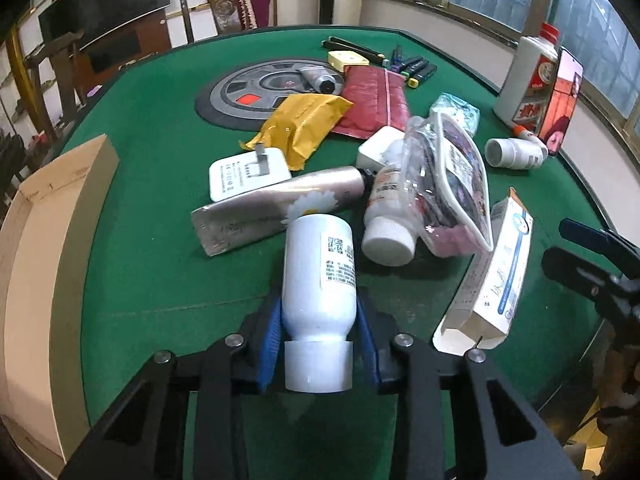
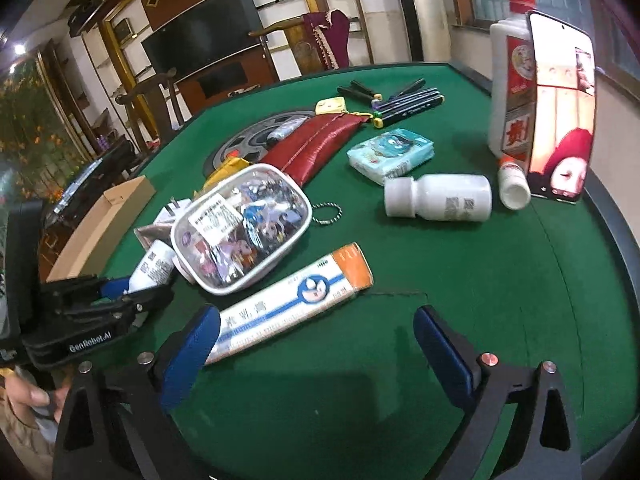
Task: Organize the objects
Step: 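Grasp the white bottle with the left gripper while the right gripper grasps the ointment box, then lift the white bottle and the white-and-blue ointment box off the table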
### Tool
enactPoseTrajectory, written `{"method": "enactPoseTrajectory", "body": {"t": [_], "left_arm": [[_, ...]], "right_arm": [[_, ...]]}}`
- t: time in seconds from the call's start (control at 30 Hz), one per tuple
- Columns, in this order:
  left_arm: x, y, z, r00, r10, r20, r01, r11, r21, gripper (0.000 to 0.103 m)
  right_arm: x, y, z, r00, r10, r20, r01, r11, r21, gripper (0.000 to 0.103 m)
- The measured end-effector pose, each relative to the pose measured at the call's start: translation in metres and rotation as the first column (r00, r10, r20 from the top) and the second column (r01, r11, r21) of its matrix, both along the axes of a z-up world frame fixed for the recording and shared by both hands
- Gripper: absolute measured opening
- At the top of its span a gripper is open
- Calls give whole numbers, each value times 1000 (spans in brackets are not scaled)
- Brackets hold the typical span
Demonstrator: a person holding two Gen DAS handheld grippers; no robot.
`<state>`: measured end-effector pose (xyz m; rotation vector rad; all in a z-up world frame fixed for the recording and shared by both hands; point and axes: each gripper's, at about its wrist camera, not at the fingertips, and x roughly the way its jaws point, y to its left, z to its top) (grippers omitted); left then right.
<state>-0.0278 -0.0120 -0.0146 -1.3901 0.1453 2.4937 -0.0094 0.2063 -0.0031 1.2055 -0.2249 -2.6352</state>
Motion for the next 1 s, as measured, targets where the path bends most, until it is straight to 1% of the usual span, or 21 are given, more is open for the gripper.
{"method": "enactPoseTrajectory", "body": {"t": [0.1,0.2,0.23,0.3,0.37,0.4,0.5,0.57,0.63,0.67,0.73,0.77,0.8,0.83,0.87,0.9,1.0], "left_arm": [[-5,-4,1,1000,28,0,-29,999,15,33],[-10,-5,0,999,49,-7,-49,999,17,33],[-10,-5,0,999,50,-11,-50,999,14,33],[-10,-2,-1,999,47,-23,-47,999,1,33],[-9,-1,-1,999,43,-32,-43,999,-10,33],[-8,-1,-1,999,40,-34,-41,999,-11,33],[-9,-3,-1,999,41,-31,-41,999,0,33],[-8,-4,-1,999,37,-31,-37,999,5,33],[-8,-3,-2,999,31,-36,-31,1000,0,33],[-8,-2,-2,999,27,-37,-27,1000,-3,33],[-9,-3,-2,999,18,-35,-18,1000,-6,33],[-9,-3,-1,999,14,-33,-14,1000,-6,33],[-10,-3,-1,1000,9,-30,-9,1000,-5,33],[-10,-4,-1,1000,4,-26,-4,1000,-1,33],[-10,-4,-1,1000,2,-24,-2,1000,1,33],[-11,-4,-1,1000,0,-22,0,1000,4,33],[-11,-4,-1,1000,-2,-23,2,1000,3,33]], "right_arm": [[-4,-4,6,1000,24,9,-24,1000,-5,99],[-7,-9,2,998,32,62,-31,999,-24,99],[-8,-12,-2,996,31,82,-29,999,-22,98],[-12,-16,-10,993,24,113,-22,1000,-18,88],[-15,-22,-17,989,14,147,-9,999,-36,89],[-15,-23,-16,990,5,144,1,999,-36,89],[-20,-33,-17,990,-27,137,29,999,-14,89],[-25,-42,-18,992,-49,120,43,998,52,89],[-27,-47,-18,992,-41,117,30,995,98,88],[-28,-50,-18,993,-29,116,14,992,128,86],[-27,-52,-19,994,-2,112,-18,984,179,75],[-26,-50,-19,994,18,111,-42,975,219,64],[-26,-47,-19,993,26,112,-51,972,231,58],[-25,-43,-18,993,34,116,-61,967,246,46],[-25,-36,-18,992,34,120,-65,963,263,39],[-25,-27,-18,991,24,131,-59,962,265,35],[-25,-11,-18,990,-1,140,-37,961,273,31]]}}
